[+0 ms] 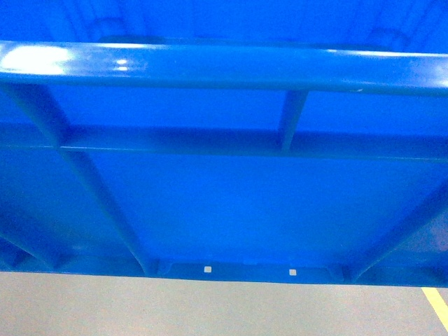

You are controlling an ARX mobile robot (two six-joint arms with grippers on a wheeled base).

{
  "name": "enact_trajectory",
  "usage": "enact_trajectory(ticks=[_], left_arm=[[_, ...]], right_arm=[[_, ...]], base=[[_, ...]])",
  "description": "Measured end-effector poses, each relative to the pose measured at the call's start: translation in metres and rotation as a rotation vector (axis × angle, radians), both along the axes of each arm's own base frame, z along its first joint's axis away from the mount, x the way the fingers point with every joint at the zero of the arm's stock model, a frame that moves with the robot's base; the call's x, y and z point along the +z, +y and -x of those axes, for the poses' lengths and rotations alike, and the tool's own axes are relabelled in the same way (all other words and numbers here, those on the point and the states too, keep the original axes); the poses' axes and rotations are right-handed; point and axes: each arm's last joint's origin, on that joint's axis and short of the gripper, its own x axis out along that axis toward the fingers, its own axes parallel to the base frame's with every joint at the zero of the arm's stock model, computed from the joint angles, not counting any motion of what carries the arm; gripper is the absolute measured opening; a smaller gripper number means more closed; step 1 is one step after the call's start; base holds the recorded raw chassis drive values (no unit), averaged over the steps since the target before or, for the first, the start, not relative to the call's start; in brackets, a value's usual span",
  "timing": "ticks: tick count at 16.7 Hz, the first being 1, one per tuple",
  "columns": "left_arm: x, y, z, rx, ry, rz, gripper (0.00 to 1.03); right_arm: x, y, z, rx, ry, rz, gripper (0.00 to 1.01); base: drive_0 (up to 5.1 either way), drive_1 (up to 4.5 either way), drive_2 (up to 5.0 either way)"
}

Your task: Place box next to blue box on left shelf

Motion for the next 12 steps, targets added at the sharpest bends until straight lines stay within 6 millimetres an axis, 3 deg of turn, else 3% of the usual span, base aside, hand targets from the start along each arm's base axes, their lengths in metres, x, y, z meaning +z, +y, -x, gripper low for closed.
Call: enact_trajectory(ticks=[12], left_arm=[[0.0001,0.0000,0.0000,-0.001,-0.001,0.001,0.10]], right_arm=[[0.0002,0.0000,0.0000,0.000,-0.001,0.000,0.10]], base=[[0.1,4.33,-4.2]])
